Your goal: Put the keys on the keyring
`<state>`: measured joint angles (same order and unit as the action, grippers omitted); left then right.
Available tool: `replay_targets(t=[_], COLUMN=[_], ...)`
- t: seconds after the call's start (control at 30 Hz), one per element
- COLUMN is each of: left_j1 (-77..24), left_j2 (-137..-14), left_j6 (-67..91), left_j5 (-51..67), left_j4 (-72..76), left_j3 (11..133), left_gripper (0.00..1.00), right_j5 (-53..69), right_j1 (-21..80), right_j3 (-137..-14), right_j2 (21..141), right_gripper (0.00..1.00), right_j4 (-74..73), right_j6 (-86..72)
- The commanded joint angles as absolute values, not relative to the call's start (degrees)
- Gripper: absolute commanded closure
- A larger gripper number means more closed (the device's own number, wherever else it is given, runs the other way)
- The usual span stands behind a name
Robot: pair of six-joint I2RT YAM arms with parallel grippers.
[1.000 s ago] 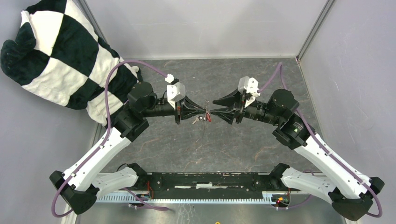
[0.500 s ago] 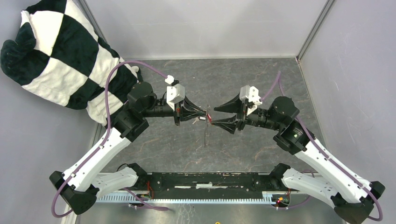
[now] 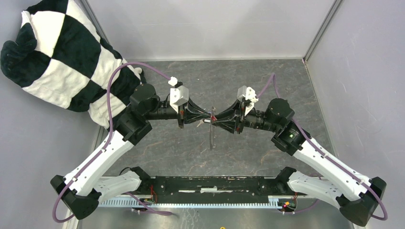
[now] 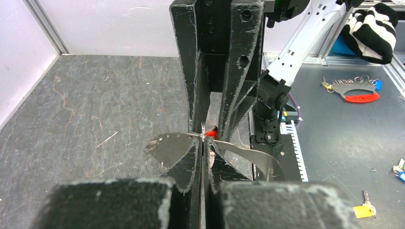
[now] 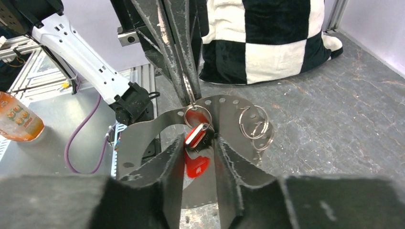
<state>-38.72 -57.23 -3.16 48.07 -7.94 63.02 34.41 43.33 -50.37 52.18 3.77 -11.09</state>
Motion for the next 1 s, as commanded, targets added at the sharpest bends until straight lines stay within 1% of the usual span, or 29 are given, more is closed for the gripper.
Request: replay_targets(t=[0.0,0.03,0.13,0.2,0.37,0.57,0.63,0.67,0.7,0.73,0.8,0.83,0.87,0.93,0.97], left_j1=[-38.8,-38.8,-38.8,-38.8,-38.8,-38.8,-38.8,-38.8,-38.8,-38.8,-38.8,-38.8,-38.8,-38.8,-38.8], left_j2=[-55.8,-55.8,-55.9,-56.1,-56.4,-56.5,-56.5,-56.4,-56.3,-56.3,-56.2,-56.2,-56.2,-56.2,-56.2], left_j6=[-1.6,-1.6,-1.7,-2.2,-2.6,-2.9,-3.1,-3.1,-3.2,-3.3,-3.5,-3.7,-3.7,-3.8,-3.7], left_j5=[47.7,47.8,48.1,48.7,49.4,50.1,50.0,49.9,49.5,48.7,45.8,43.9,41.4,37.4,35.7], left_j4=[-4.7,-4.7,-4.8,-5.4,-5.9,-6.5,-6.8,-6.9,-6.9,-6.9,-6.9,-6.9,-6.7,-6.3,-6.0], left_j3=[65.1,65.0,64.9,64.9,64.6,64.6,64.7,64.7,64.7,64.6,64.6,64.6,64.6,64.5,64.3], left_gripper=[0.98,0.98,0.98,0.98,0.98,0.98,0.98,0.98,0.98,0.98,0.98,0.98,0.98,0.98,0.98], right_j5=[32.6,32.4,31.3,30.9,32.0,32.5,32.6,32.6,32.1,30.6,26.0,23.7,21.1,17.5,16.9], right_j1=[43.1,43.1,43.1,43.1,43.1,43.2,43.2,43.2,43.0,43.1,43.0,43.0,43.1,43.1,43.2], right_j3=[-50.3,-50.2,-50.2,-50.1,-50.4,-51.2,-51.2,-51.3,-51.5,-51.8,-51.9,-51.7,-51.5,-50.5,-49.4], right_j2=[51.3,51.2,50.6,50.3,51.3,52.1,52.1,52.0,51.8,51.3,49.8,48.9,47.9,46.0,45.0], right_gripper=[0.74,0.79,0.91,0.95,0.99,0.99,0.98,0.93,0.85,0.73,0.53,0.46,0.4,0.35,0.34], right_j4=[8.8,9.1,9.2,9.7,11.1,12.1,11.7,11.3,10.0,8.0,4.5,3.4,2.1,1.3,2.0], right_j6=[-13.0,-13.1,-12.8,-12.8,-14.0,-14.3,-14.1,-13.9,-13.3,-12.3,-10.2,-9.3,-8.4,-7.7,-7.6])
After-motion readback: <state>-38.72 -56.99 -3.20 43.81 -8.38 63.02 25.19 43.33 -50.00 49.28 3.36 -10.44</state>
